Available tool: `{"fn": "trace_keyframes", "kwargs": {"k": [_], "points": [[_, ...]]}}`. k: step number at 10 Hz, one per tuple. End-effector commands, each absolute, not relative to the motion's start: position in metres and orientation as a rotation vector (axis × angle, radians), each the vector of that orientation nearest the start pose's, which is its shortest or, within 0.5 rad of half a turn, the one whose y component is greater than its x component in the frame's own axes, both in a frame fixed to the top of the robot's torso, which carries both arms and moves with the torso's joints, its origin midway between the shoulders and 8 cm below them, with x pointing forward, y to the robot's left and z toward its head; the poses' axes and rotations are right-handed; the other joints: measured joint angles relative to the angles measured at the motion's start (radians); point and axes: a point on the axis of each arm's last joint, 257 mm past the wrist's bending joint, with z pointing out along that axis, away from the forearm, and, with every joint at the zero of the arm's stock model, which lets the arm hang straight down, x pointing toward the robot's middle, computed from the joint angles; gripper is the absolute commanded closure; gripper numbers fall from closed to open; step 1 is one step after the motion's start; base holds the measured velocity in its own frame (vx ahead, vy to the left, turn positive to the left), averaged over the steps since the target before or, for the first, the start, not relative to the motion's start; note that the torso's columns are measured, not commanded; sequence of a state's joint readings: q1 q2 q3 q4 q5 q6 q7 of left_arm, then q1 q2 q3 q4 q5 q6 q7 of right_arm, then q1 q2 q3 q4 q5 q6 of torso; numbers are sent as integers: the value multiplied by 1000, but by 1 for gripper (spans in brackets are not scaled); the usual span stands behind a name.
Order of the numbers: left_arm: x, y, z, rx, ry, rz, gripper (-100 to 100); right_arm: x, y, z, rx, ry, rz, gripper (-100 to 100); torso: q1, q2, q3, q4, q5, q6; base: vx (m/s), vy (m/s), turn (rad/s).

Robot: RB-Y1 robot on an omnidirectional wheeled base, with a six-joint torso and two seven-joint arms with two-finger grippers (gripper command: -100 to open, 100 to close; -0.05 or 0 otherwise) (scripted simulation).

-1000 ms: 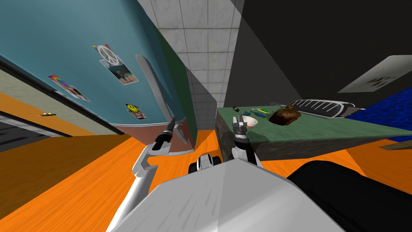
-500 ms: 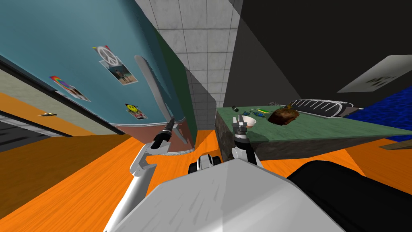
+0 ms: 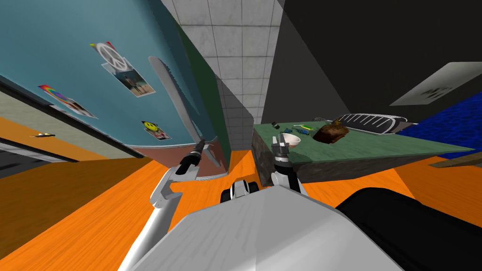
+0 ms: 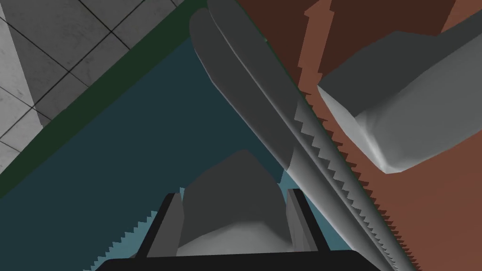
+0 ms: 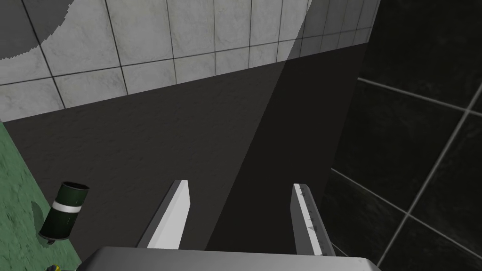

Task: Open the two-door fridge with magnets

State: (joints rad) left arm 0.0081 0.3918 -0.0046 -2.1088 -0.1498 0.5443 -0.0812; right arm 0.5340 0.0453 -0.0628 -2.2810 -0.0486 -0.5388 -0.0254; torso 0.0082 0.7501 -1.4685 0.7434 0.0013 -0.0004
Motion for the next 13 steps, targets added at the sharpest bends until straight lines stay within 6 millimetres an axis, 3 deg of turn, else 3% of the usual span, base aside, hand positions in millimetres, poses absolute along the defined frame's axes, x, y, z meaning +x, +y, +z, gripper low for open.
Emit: {"fn": "trace_keyframes", "kwargs": {"k": [1,6,7,10,11,13], "points": [[515,284,-72,-753,1400,-746,100,327,-313,22,710,525,1278,0,1,-4,-2,1,0,-5,-221,253,-60],[497,239,-69,-668,1454,-843,100,327,-313,22,710,525,1278,0,-1,-12,-9,2,-3,-8,-239,239,-61],[497,239,-69,-668,1454,-843,100,327,-313,22,710,525,1278,0,1,-9,-7,3,-2,-6,-210,195,-56],[480,205,-68,-610,1497,-920,100,327,-313,22,710,526,1278,0,1,-5,-4,3,-2,-4,-244,277,-59],[484,209,-77,-632,1507,-902,100,327,-313,22,710,526,1278,0,-3,-5,-4,3,-2,-3,-120,131,-50],[471,185,-78,-580,1539,-949,100,327,-313,22,710,525,1278,0,-11,-16,-11,-2,-4,0,-112,237,-69]]}}
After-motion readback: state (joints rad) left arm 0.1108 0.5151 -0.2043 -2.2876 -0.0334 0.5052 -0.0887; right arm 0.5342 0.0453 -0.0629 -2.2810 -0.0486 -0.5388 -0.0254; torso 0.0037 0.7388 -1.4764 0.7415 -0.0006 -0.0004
